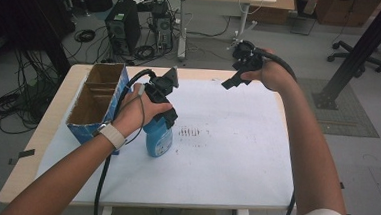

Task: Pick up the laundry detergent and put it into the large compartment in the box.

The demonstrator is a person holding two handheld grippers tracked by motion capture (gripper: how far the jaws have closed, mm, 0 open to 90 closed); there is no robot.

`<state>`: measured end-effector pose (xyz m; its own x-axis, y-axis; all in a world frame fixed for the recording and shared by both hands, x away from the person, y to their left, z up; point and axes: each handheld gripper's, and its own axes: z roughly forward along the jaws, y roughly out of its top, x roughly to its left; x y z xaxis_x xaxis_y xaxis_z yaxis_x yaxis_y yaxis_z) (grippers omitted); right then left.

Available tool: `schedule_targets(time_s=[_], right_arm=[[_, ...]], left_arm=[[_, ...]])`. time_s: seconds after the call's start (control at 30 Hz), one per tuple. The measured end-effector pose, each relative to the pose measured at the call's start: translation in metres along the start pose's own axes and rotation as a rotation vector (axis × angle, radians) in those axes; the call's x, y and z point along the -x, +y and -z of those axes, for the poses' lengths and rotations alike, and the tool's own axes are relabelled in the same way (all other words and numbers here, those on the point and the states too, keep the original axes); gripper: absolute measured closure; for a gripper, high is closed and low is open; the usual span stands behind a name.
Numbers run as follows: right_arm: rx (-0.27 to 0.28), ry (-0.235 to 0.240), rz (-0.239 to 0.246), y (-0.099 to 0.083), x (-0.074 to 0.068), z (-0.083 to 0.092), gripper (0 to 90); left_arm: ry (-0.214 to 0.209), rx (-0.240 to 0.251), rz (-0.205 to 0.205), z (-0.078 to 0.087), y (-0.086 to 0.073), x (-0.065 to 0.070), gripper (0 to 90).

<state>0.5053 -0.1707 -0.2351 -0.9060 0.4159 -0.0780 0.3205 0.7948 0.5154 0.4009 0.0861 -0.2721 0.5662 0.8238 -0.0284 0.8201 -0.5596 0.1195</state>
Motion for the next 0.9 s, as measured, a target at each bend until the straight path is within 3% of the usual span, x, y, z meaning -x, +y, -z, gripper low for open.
schedule_targets(time_s=[0.57,0.9], right_arm=[[-0.002,0.001,0.000,0.001,-0.001,-0.001,9.0],[-0.001,-0.001,-0.001,0.001,-0.001,-0.001,9.0]], left_arm=[[-0.010,-0.001,0.009,-0.015,-0.001,-0.003,11.9],[-0.018,0.003,0.016,-0.018,-0.001,-0.006,18.2]])
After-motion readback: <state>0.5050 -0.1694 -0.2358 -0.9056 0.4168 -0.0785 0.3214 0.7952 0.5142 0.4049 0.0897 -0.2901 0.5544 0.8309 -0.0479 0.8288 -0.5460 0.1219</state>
